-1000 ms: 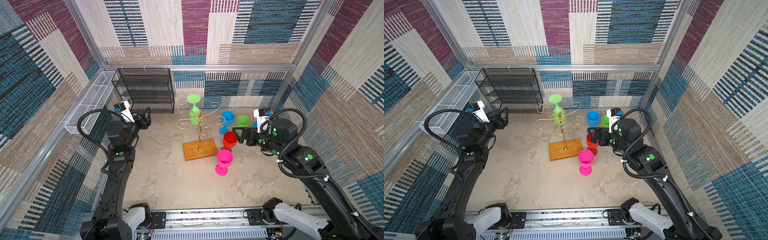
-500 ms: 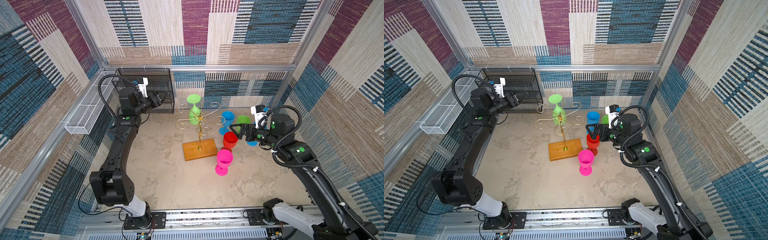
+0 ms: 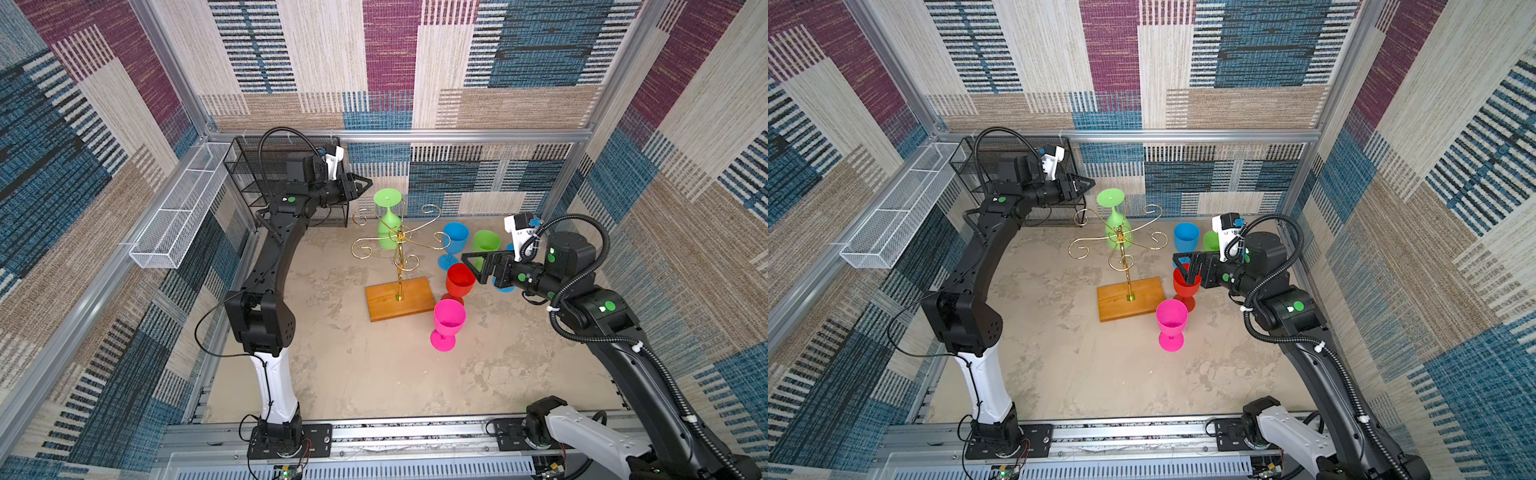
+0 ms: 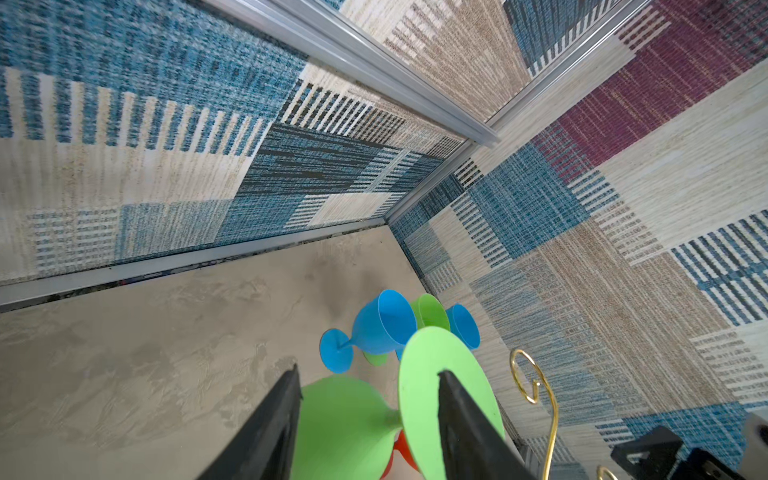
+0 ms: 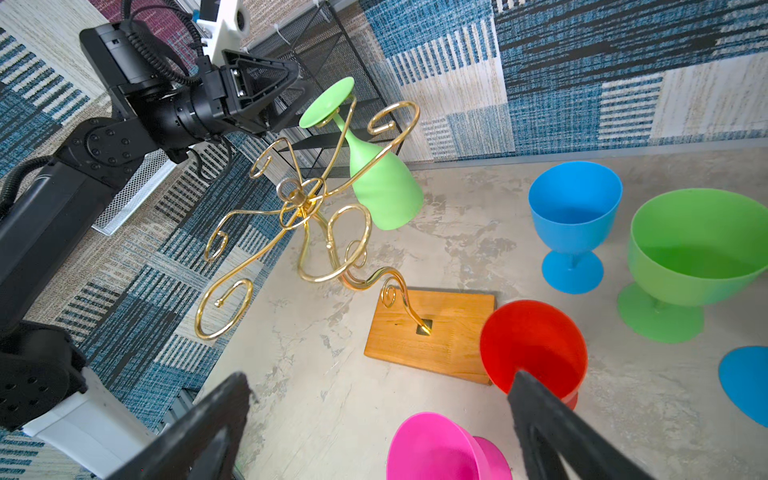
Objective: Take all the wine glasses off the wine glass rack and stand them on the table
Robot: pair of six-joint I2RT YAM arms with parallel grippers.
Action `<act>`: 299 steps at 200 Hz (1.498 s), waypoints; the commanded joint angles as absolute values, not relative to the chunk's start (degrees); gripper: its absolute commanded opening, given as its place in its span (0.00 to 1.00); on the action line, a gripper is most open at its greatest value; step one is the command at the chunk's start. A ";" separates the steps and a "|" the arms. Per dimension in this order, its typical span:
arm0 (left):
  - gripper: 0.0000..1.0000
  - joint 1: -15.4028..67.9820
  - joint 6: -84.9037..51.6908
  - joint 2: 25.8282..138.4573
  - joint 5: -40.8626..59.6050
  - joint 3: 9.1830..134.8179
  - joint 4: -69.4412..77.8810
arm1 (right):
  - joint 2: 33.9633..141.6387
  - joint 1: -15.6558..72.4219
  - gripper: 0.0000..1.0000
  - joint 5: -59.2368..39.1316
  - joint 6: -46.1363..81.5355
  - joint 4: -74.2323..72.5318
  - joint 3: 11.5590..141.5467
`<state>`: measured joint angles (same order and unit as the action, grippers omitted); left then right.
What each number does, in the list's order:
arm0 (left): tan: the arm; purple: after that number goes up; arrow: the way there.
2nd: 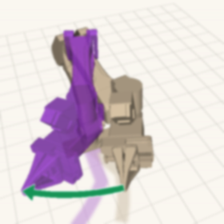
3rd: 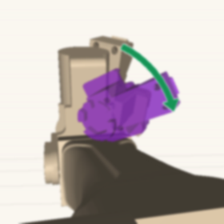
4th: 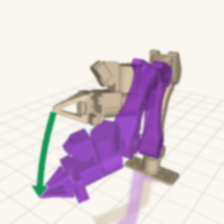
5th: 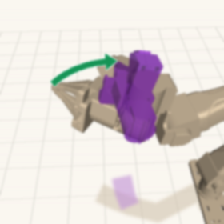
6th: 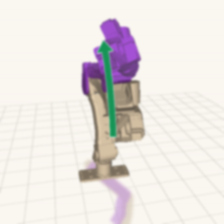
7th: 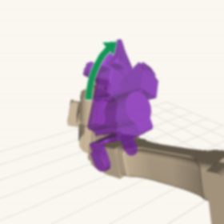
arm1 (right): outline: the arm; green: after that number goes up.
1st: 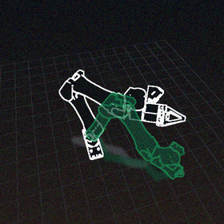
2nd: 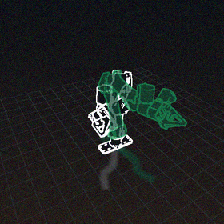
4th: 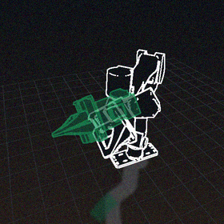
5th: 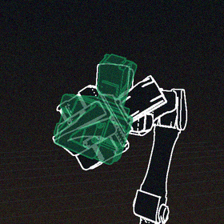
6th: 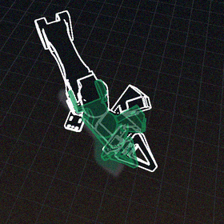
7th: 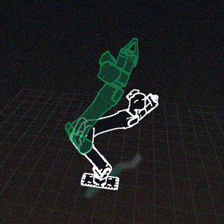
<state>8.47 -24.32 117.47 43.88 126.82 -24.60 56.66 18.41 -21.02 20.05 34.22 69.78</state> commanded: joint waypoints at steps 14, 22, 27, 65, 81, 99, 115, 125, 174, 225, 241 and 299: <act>0.55 9.35 -19.39 121.03 45.17 132.90 -31.80 | 55.85 18.44 0.99 -21.68 19.17 33.66 69.26; 0.55 9.36 -19.10 121.44 45.60 133.54 -32.16 | 55.80 18.44 0.99 -21.71 19.25 33.66 69.17; 0.55 9.40 -18.88 121.47 45.91 133.67 -32.31 | 55.73 18.43 0.99 -21.71 19.24 33.66 69.17; 0.54 9.76 -16.22 121.81 47.36 134.32 -34.95 | 55.56 18.42 0.99 -21.71 19.07 33.49 68.38; 0.54 9.98 -14.83 122.44 47.70 135.66 -37.05 | 55.65 18.41 0.99 -21.75 19.04 33.40 68.37; 0.53 10.19 -13.93 122.94 48.33 136.80 -38.42 | 55.69 18.39 0.99 -21.76 19.00 33.31 68.38; 0.52 10.28 -13.74 122.87 48.84 137.02 -38.52 | 55.69 18.40 0.99 -21.77 19.04 33.38 68.38; 0.51 10.32 -13.57 122.79 48.86 137.07 -38.62 | 55.67 18.38 0.99 -21.71 19.06 33.40 68.38; 0.40 10.46 -13.27 122.81 49.25 137.05 -39.02 | 55.48 18.42 0.99 -21.51 19.33 33.31 68.25; 0.28 10.46 -13.28 122.62 49.70 137.68 -39.02 | 55.50 18.45 0.99 -21.27 19.33 33.22 68.25; 0.24 10.46 -13.66 122.67 49.89 138.08 -39.02 | 55.44 18.41 0.99 -21.19 19.32 33.22 68.15; 0.10 10.46 -14.93 122.78 51.32 138.80 -38.81 | 55.35 18.39 0.99 -20.76 19.19 33.22 68.12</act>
